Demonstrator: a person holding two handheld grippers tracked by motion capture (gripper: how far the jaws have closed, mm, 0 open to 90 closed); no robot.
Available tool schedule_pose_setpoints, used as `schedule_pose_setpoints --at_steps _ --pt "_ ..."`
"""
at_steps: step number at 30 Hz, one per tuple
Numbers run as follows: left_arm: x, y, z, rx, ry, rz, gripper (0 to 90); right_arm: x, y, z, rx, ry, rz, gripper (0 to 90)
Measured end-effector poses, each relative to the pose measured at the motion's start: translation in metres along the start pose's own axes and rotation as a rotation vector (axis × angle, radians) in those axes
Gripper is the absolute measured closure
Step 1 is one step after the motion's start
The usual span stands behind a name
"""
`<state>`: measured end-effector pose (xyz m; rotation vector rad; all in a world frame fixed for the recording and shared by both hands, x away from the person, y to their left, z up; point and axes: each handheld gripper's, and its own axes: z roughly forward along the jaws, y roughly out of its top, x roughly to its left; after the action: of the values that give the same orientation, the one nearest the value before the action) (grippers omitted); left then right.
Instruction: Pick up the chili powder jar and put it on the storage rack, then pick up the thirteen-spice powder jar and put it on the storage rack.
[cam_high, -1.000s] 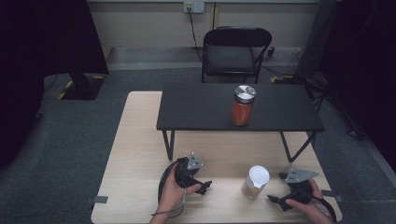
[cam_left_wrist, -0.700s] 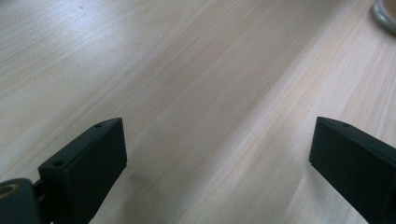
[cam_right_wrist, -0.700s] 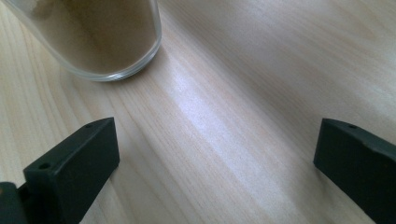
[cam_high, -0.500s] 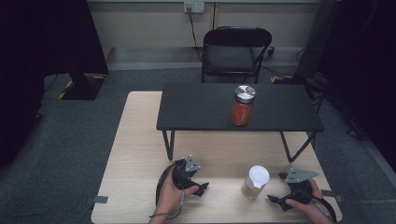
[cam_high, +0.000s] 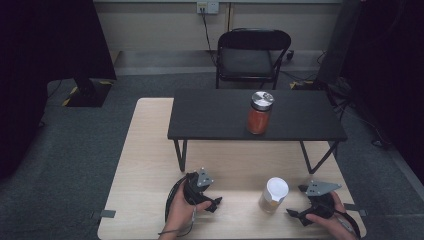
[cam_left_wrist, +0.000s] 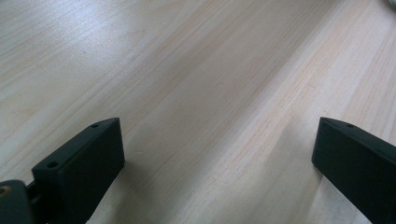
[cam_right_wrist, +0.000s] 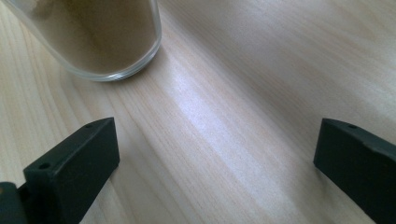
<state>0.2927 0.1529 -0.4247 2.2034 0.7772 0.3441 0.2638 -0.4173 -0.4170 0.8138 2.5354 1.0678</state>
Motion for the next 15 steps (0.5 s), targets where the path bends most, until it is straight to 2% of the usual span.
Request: schedule_pose_setpoints --at_steps 15 --pt "0.0002 0.0000 0.0001 0.000 -0.001 0.001 1.6 0.0001 0.0000 -0.0002 0.000 0.002 -0.004 0.0"
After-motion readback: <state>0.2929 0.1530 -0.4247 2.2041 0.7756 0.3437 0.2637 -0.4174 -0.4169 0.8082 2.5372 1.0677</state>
